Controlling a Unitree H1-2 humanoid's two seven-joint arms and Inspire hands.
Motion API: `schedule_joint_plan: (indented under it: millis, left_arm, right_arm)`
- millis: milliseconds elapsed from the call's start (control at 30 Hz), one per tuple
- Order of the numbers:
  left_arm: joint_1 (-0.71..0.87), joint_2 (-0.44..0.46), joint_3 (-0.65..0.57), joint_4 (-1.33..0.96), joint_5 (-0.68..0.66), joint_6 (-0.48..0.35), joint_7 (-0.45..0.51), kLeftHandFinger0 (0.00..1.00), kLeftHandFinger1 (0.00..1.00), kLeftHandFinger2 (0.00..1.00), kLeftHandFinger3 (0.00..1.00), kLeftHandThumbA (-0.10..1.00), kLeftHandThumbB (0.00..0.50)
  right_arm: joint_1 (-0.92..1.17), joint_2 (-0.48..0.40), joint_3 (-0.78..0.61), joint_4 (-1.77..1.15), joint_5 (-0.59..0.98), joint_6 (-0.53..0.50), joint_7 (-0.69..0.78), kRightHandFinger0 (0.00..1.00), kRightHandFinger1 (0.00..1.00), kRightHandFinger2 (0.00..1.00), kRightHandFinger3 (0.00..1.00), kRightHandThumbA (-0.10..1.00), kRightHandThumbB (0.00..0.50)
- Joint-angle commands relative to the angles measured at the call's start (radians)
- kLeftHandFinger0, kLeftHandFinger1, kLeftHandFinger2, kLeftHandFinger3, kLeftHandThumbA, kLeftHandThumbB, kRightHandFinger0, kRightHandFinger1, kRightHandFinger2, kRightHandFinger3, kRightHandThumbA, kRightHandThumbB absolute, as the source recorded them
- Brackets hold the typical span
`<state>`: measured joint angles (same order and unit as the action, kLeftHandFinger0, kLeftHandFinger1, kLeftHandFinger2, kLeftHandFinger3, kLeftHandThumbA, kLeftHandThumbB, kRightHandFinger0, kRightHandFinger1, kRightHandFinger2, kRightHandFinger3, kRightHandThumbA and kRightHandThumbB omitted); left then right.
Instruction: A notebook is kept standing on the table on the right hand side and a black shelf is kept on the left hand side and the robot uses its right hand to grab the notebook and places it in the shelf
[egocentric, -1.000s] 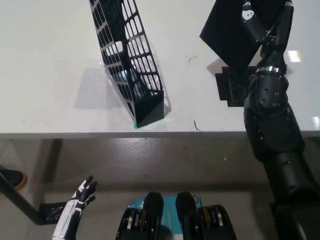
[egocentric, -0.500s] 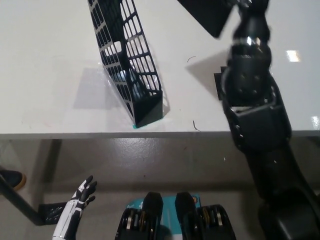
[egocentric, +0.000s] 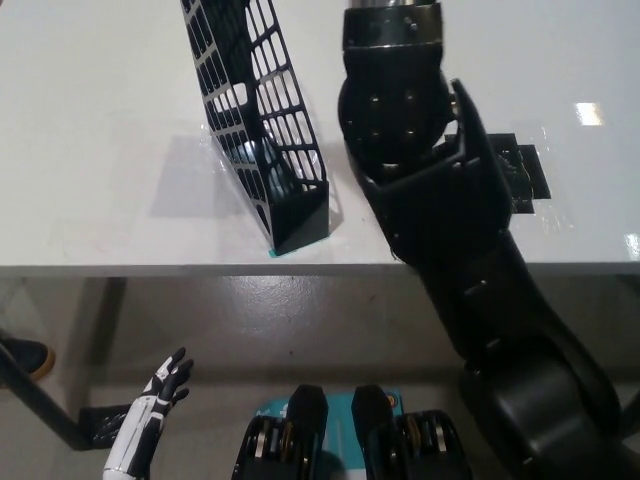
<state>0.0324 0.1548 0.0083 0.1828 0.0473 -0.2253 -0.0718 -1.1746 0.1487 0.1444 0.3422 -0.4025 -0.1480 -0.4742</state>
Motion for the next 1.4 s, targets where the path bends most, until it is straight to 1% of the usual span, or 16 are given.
schedule_joint_plan:
  millis: [0, 33, 200, 300, 433, 500, 567, 633, 733, 900, 933, 1033, 1067, 1200, 1267, 1367]
  left_arm:
    - [-0.007, 0.015, -0.003, -0.021, 0.005, -0.026, -0.005, 1.00, 1.00, 1.00, 1.00, 1.00, 0.121]
    - [-0.007, 0.015, -0.003, -0.021, 0.006, -0.025, -0.005, 1.00, 1.00, 1.00, 1.00, 1.00, 0.121]
    - [-0.005, 0.011, -0.002, -0.025, 0.000, -0.017, -0.007, 1.00, 1.00, 1.00, 1.00, 1.00, 0.162]
    - [-0.002, 0.012, -0.003, -0.022, -0.006, -0.023, -0.013, 1.00, 1.00, 1.00, 1.00, 1.00, 0.147]
    - [0.001, 0.018, -0.005, -0.027, -0.015, -0.025, -0.025, 1.00, 1.00, 1.00, 1.00, 1.00, 0.119]
    - [0.000, 0.021, -0.006, -0.026, -0.024, -0.020, -0.036, 1.00, 1.00, 1.00, 1.00, 1.00, 0.127]
    - [0.000, 0.020, -0.005, -0.027, -0.022, -0.022, -0.036, 1.00, 1.00, 1.00, 1.00, 1.00, 0.147]
    - [-0.001, 0.019, -0.004, -0.025, -0.015, -0.032, -0.032, 1.00, 1.00, 1.00, 1.00, 1.00, 0.152]
    - [-0.004, 0.018, -0.003, -0.021, -0.011, -0.036, -0.028, 1.00, 1.00, 1.00, 1.00, 1.00, 0.138]
    - [-0.001, 0.014, -0.004, -0.017, -0.014, -0.042, -0.028, 1.00, 1.00, 1.00, 1.00, 1.00, 0.130]
    - [-0.001, 0.015, -0.005, -0.019, -0.015, -0.034, -0.031, 1.00, 1.00, 1.00, 1.00, 1.00, 0.144]
    - [0.002, 0.017, -0.006, -0.027, -0.021, -0.023, -0.037, 1.00, 1.00, 1.00, 1.00, 1.00, 0.136]
    - [0.004, 0.017, -0.006, -0.032, -0.015, -0.022, -0.033, 1.00, 1.00, 1.00, 1.00, 1.00, 0.136]
    - [0.006, 0.020, -0.006, -0.032, -0.013, -0.026, -0.034, 1.00, 1.00, 1.00, 1.00, 1.00, 0.138]
    - [0.004, 0.021, -0.006, -0.026, -0.006, -0.026, -0.030, 1.00, 1.00, 1.00, 1.00, 1.00, 0.149]
    - [0.005, 0.021, -0.007, -0.031, -0.010, -0.022, -0.032, 1.00, 1.00, 1.00, 1.00, 1.00, 0.137]
  right_arm:
    - [-0.089, 0.014, -0.001, 0.080, -0.047, -0.064, -0.059, 0.00, 0.19, 0.66, 0.84, -0.10, 0.097]
    - [-0.090, 0.015, -0.002, 0.098, -0.045, -0.071, -0.060, 0.00, 0.19, 0.66, 0.84, -0.10, 0.096]
    - [-0.102, 0.025, -0.009, 0.202, -0.022, -0.087, -0.067, 0.00, 0.19, 0.66, 0.85, -0.10, 0.094]
    - [-0.105, 0.031, -0.011, 0.266, -0.021, -0.116, -0.091, 0.00, 0.20, 0.68, 0.88, -0.10, 0.100]
    - [-0.116, 0.041, -0.021, 0.367, -0.005, -0.154, -0.116, 0.00, 0.17, 0.66, 0.83, -0.10, 0.104]
    - [-0.117, 0.049, -0.033, 0.406, 0.012, -0.161, -0.116, 0.00, 0.16, 0.65, 0.80, -0.10, 0.092]
    - [-0.120, 0.051, -0.038, 0.430, 0.012, -0.163, -0.124, 0.00, 0.16, 0.64, 0.79, -0.10, 0.099]
    - [-0.122, 0.054, -0.042, 0.465, 0.014, -0.166, -0.129, 0.00, 0.17, 0.65, 0.79, -0.10, 0.091]
    - [-0.132, 0.058, -0.050, 0.522, 0.024, -0.191, -0.145, 0.00, 0.15, 0.63, 0.78, -0.10, 0.090]
    - [-0.140, 0.062, -0.045, 0.592, 0.018, -0.214, -0.163, 0.00, 0.15, 0.63, 0.76, -0.10, 0.088]
    - [-0.143, 0.064, -0.041, 0.614, 0.014, -0.229, -0.172, 0.00, 0.15, 0.64, 0.76, -0.10, 0.096]
    - [-0.147, 0.069, -0.036, 0.654, 0.017, -0.251, -0.179, 0.00, 0.16, 0.65, 0.77, -0.10, 0.093]
    - [-0.149, 0.070, -0.034, 0.666, 0.016, -0.258, -0.181, 0.00, 0.17, 0.67, 0.79, -0.10, 0.088]
    - [-0.158, 0.068, -0.026, 0.694, 0.010, -0.267, -0.192, 0.00, 0.19, 0.66, 0.81, -0.10, 0.096]
    - [-0.164, 0.067, -0.024, 0.709, 0.012, -0.277, -0.197, 0.00, 0.19, 0.66, 0.81, -0.10, 0.084]
    - [-0.172, 0.065, -0.017, 0.726, 0.011, -0.290, -0.194, 0.00, 0.19, 0.67, 0.82, -0.10, 0.072]
